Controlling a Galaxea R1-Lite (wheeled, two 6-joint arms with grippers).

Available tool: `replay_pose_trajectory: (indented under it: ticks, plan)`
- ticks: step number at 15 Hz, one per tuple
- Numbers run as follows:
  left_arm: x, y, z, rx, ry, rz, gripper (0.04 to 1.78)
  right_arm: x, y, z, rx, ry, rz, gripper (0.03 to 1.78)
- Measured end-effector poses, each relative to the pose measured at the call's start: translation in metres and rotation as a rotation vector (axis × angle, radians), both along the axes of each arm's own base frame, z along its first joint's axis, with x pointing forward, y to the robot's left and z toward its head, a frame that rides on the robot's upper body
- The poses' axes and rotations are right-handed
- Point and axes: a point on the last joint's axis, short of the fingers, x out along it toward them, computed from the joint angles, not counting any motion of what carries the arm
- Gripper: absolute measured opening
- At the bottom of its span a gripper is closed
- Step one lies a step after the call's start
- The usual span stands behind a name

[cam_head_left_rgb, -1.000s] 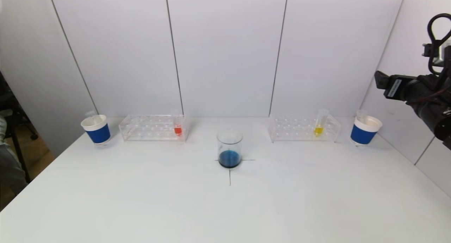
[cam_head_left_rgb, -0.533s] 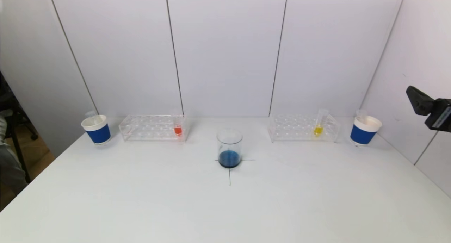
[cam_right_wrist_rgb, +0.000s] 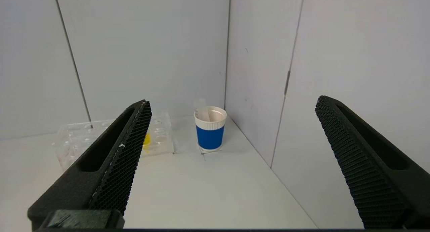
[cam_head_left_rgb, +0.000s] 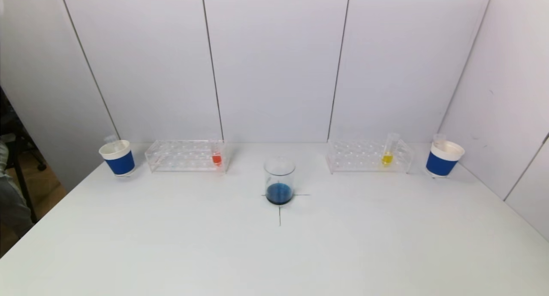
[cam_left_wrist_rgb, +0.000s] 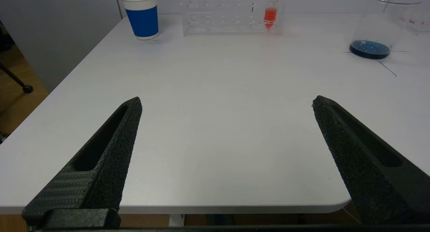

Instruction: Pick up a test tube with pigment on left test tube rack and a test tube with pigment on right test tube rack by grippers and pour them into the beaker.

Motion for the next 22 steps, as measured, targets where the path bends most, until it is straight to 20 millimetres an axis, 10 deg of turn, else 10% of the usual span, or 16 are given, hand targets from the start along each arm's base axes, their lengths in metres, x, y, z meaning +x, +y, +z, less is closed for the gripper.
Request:
replay_pose_trajectory:
  ticks: [13,22]
  plan:
    - [0.0,0.0,0.0,0.0,0.0,0.0,1.77,-0.093,0.0,-0.069,-0.095,0.108,0.193,1.77]
    - [0.0,0.0,0.0,0.0,0.0,0.0,1.77,-0.106,0.004,-0.106,-0.086,0.189,0.353,1.77]
